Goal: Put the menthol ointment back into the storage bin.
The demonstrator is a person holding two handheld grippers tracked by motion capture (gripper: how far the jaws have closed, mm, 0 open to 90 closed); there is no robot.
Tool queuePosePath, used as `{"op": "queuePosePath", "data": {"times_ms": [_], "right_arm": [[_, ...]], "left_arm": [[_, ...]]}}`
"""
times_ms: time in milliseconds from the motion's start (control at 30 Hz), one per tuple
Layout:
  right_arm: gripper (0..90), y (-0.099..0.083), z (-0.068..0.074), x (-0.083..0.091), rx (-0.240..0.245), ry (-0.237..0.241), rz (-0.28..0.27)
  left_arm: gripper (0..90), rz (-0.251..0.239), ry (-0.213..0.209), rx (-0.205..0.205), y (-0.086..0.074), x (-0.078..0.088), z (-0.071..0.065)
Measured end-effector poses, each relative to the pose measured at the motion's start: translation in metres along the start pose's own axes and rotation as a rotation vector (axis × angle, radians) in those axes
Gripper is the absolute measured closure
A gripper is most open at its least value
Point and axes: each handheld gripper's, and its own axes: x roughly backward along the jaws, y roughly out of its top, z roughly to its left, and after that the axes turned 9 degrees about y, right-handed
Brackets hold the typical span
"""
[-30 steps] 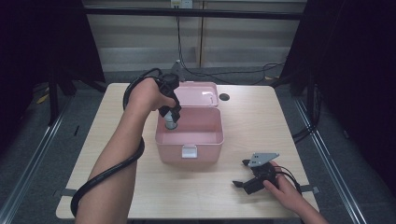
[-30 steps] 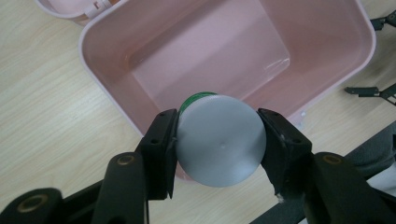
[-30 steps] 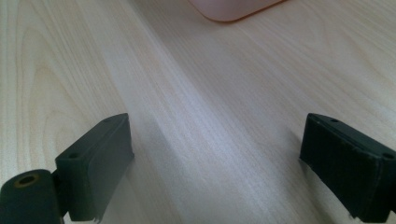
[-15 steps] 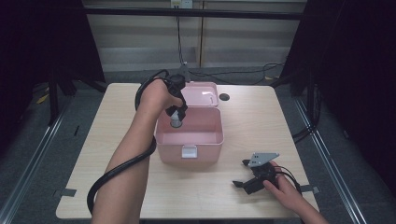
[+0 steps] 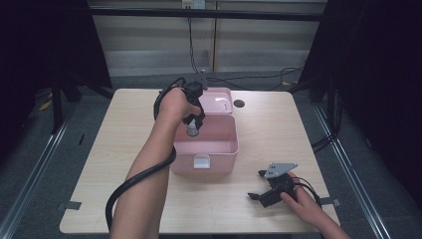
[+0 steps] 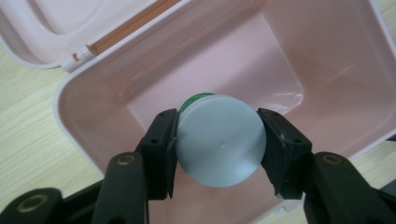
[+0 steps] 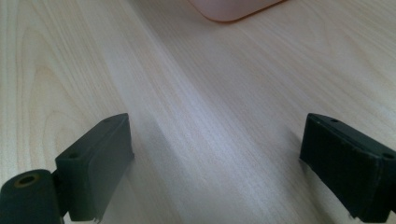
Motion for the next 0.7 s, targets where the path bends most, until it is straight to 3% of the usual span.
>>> {"op": "queuePosePath", "data": {"times_ms": [367,600,667,700], "right_arm": [[8.5,0.0,0.0,0.0,0.0,0.0,0.0],[8.6,0.0,0.0,0.0,0.005,-0.003,-0.002],[8.5,0.0,0.0,0.0,0.005,-0.002,-0.002],[8.6,0.0,0.0,0.0,0.005,-0.003,-0.002]], "left_arm": [[50.1,0.014,0.003,0.048,0.006,-0.023,0.002],[50.1,0.027,-0.001,0.144,0.008,-0.036,0.002],[50.1,0.032,-0.001,0.139,0.008,-0.037,0.003],[50.1,0.033,-0.004,0.157,0.007,-0.04,0.004]]}}
